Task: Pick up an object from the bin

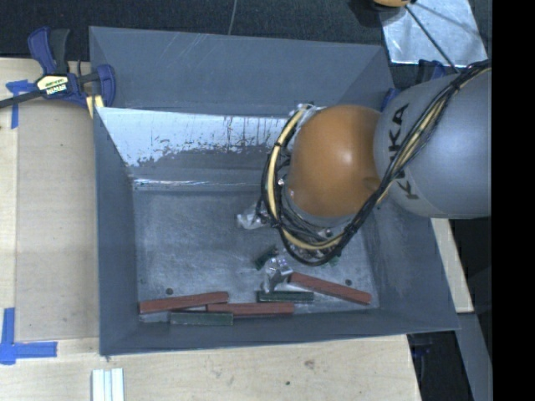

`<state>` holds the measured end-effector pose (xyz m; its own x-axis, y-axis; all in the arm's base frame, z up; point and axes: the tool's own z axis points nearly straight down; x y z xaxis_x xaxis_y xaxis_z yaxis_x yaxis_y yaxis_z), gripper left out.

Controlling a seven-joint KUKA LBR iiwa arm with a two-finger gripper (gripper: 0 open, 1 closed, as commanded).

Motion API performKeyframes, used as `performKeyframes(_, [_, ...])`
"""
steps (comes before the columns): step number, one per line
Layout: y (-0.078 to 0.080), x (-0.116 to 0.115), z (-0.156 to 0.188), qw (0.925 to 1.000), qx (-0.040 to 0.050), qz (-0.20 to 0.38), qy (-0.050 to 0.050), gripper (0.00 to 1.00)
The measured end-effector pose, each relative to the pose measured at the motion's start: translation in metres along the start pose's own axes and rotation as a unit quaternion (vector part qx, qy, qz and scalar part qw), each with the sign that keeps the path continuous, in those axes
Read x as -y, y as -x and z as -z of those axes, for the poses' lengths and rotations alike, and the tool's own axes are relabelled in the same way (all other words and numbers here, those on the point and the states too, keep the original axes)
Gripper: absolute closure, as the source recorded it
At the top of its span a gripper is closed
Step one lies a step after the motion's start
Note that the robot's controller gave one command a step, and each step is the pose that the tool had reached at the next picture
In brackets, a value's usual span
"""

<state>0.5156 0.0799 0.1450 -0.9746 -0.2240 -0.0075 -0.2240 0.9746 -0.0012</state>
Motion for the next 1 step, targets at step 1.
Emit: performKeyframes(1, [-0.0348,0.0252,-0.0393,0.9995,-0.0027,0.03,0.001,0.0])
